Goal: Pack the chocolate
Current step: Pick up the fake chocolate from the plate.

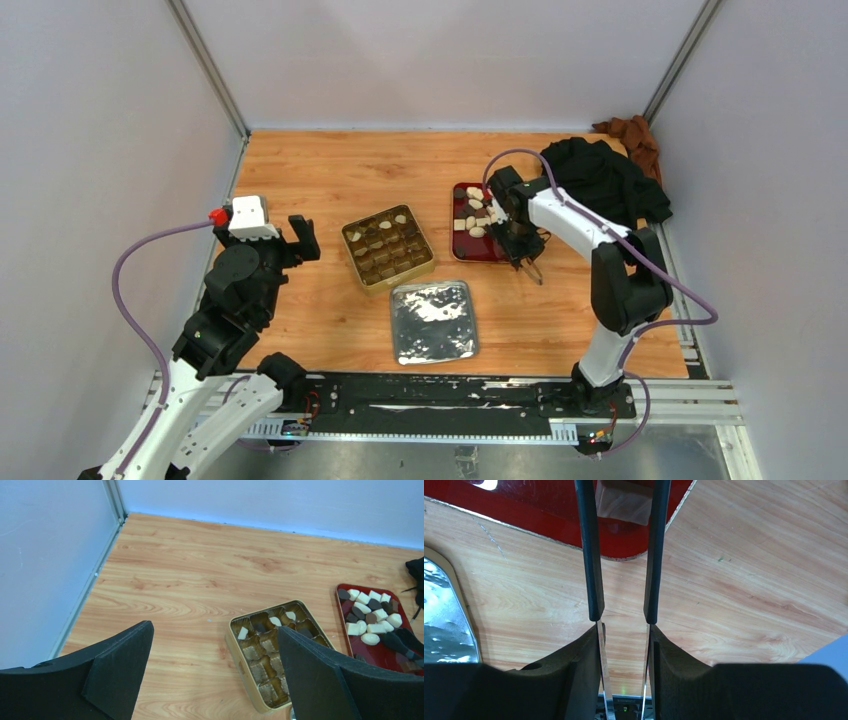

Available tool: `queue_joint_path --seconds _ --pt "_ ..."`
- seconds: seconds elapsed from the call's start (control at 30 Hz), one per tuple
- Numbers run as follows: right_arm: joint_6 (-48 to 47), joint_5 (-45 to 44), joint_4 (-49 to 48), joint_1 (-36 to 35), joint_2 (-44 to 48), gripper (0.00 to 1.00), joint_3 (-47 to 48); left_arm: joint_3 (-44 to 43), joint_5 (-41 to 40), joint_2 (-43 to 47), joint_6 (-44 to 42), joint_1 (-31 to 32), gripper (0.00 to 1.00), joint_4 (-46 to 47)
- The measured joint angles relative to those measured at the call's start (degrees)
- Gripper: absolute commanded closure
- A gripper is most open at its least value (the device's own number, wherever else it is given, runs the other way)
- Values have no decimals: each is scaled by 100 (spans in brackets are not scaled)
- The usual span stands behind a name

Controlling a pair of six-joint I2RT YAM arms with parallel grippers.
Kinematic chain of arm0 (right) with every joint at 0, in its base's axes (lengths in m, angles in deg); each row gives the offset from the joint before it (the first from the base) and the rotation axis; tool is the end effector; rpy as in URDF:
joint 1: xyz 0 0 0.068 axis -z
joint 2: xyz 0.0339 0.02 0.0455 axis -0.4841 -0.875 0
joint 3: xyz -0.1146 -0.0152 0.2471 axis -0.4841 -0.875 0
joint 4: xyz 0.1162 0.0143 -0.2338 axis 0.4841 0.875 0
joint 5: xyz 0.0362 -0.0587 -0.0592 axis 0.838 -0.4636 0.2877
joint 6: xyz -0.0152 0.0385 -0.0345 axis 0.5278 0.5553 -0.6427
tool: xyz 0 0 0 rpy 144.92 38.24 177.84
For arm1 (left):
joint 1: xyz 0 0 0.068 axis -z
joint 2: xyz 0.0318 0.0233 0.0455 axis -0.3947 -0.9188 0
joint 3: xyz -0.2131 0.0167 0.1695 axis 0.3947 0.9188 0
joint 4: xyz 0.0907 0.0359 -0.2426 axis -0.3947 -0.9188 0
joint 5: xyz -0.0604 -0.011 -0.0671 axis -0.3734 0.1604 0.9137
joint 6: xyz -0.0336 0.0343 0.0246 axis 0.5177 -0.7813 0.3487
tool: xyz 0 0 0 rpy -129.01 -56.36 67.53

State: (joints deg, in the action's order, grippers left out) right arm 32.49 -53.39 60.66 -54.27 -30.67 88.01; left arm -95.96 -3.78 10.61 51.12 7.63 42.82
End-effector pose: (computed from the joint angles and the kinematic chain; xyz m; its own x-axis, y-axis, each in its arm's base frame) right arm 0.3083 0.1421 0.2207 -0.8839 -0.4056 -0.2328 -0.3954 0.9140 -0.0913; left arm 0.1008 -0.0367 0.3664 -0.0854 -0.1304 -0.9878 -0.0806 0.9891 -0.1236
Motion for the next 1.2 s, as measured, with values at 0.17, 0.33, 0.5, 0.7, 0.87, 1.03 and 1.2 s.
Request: queue_joint_path --seconds 0.17,0.33,0.5,0.7,0.87,1.03,1.2 --pt "-2 2 7 0 -103 60 59 0 0 0 0 0 0 0" --pt "-2 2 9 0 -109 63 63 0 0 0 0 0 0 0" --pt "-4 2 11 0 -109 68 63 0 0 0 0 0 0 -2" --pt "-7 7 35 0 -96 72 63 0 0 0 0 0 0 0" --pt "-7 15 79 0 -4 73 63 0 0 0 0 0 0 -2" --pt "-7 20 142 0 160 75 63 0 0 0 0 0 0 -2" --pt "-7 37 181 0 278 75 63 0 0 0 0 0 0 -2"
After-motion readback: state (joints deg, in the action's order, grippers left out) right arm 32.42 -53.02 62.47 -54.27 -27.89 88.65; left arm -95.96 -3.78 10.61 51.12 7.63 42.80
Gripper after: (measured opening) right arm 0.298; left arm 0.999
